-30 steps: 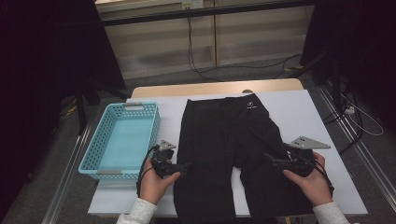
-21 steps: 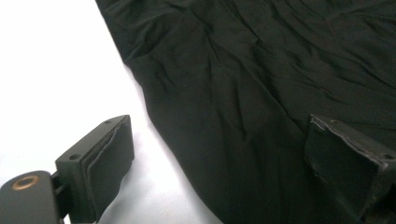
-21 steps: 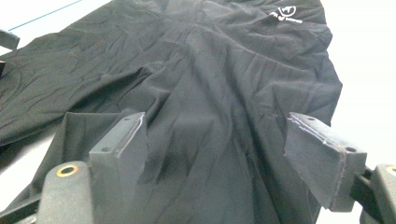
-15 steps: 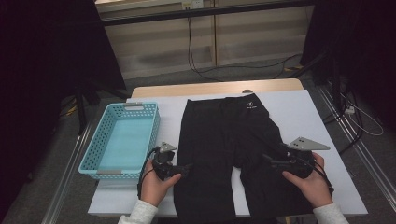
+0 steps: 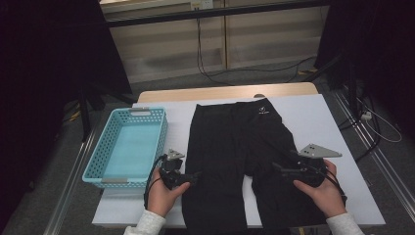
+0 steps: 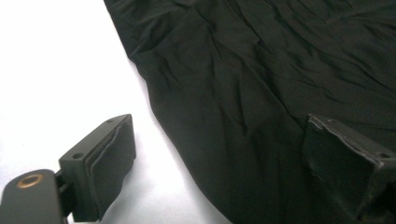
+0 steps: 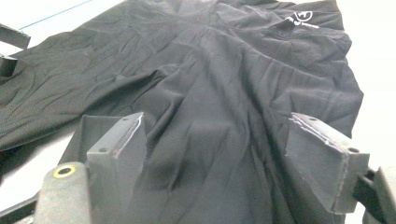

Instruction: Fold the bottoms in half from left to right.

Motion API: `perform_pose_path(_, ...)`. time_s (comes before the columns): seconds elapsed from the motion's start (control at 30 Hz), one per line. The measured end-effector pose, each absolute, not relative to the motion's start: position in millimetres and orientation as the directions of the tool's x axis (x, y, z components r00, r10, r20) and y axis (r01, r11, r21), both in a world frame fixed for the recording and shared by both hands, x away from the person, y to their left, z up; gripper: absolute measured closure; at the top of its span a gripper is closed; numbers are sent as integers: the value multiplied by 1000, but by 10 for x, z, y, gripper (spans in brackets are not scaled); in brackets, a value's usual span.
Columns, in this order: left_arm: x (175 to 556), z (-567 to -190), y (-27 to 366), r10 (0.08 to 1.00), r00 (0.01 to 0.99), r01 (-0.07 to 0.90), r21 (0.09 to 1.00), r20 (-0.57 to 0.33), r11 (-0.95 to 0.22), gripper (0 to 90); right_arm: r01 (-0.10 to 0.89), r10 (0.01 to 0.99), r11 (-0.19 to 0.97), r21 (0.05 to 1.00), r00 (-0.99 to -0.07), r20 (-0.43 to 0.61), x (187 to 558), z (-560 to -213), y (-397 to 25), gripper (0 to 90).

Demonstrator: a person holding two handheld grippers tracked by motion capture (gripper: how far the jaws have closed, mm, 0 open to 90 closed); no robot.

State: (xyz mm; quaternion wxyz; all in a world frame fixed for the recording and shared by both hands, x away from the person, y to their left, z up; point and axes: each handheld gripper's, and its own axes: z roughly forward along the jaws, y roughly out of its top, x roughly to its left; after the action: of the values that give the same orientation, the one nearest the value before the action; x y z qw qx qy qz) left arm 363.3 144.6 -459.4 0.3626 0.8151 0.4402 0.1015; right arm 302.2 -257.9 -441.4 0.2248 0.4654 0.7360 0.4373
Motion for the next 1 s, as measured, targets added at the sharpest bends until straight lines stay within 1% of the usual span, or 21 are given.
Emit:
perform_pose_path(0.1,3635,-4586,1443,794,591,646,673,-143,-360,124,486,879,185,854,-470,77,3033,-4415,-2567,205)
perform_pose_path(0.13,3633,-4591,1429,801,579,651,679,-155,-339,124,485,878,187,855,-473,76,3038,-4418,-2560,205)
perform_pose_path(0.33,3621,-4600,1415,805,577,642,686,-137,-344,133,485,870,191,853,-486,81,3050,-4427,-2528,205)
perform_pose_path(0.47,3602,-4604,1426,800,591,624,686,-101,-374,159,483,868,191,855,-489,82,3035,-4420,-2520,200)
perform_pose_path(0.6,3586,-4593,1402,806,586,627,677,-84,-385,180,477,867,197,856,-492,75,3012,-4403,-2515,199)
perform_pose_path(0.73,3530,-4591,1425,811,579,621,688,-80,-375,281,473,871,190,860,-486,75,2994,-4385,-2524,198)
perform_pose_path(0.8,3525,-4582,1429,815,572,630,685,-93,-365,300,473,870,187,861,-487,78,2988,-4378,-2517,198)
perform_pose_path(0.93,3512,-4575,1419,828,553,641,681,-89,-355,355,463,864,191,865,-497,75,2968,-4379,-2515,194)
perform_pose_path(1.0,3508,-4564,1427,833,546,648,678,-94,-348,408,459,864,192,867,-499,73,2955,-4369,-2517,194)
